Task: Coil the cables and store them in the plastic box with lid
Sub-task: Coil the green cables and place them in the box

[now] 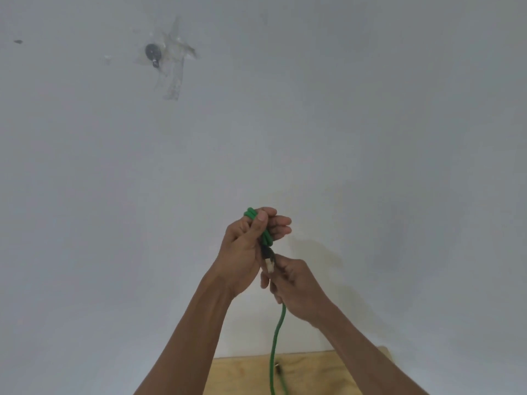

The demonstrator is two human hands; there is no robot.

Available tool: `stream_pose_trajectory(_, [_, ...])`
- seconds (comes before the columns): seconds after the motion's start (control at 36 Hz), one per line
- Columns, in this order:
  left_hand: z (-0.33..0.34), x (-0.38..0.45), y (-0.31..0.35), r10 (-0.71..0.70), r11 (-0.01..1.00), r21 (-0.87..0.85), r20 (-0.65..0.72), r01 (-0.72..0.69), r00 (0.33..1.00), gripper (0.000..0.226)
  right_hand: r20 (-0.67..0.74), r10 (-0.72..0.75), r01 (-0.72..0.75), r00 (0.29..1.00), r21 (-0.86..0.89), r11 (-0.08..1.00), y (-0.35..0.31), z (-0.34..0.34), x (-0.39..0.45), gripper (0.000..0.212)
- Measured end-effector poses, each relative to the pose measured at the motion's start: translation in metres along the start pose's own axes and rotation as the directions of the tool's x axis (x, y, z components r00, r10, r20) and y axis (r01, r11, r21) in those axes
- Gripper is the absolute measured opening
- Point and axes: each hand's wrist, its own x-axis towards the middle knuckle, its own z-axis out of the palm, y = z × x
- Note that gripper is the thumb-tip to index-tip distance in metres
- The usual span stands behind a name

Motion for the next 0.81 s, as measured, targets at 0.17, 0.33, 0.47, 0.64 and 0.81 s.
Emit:
stream_pose_trajectory(0.17, [-0.008,0.010,-0.003,0.087,0.994,0.075,-0.069,-0.081,0.994,0.023,-0.112,0.073,-0.059,0.991,0.120,0.991,-0.003,0.016,-0.011,0.021])
stream_pose_trajectory(0.33, [-0.021,0.009,-0.005,0.137,0.929,0.349,-0.013,-0.124,0.990,0.021,-0.267,0.055,-0.063,0.962,-0.020,0.998,-0.013,0.018,-0.014,0.009])
stream_pose_trajectory(0.47, [-0.034,0.002,-0.004,0.071,0.795,0.602,0.019,-0.068,0.997,0.025,-0.117,-0.115,0.063,0.987,-0.378,0.924,-0.034,-0.010,-0.005,0.017])
stream_pose_trajectory(0.64, [-0.030,-0.010,-0.005,-0.139,0.702,0.711,0.084,0.038,0.987,0.060,0.189,-0.198,0.264,0.962,-0.454,0.851,-0.072,-0.041,0.017,0.017])
stream_pose_trajectory(0.81, [-0.014,-0.026,0.000,-0.362,0.837,0.482,0.130,0.260,0.923,0.076,0.167,-0.266,0.308,0.949,-0.321,0.896,-0.089,-0.057,0.043,0.020])
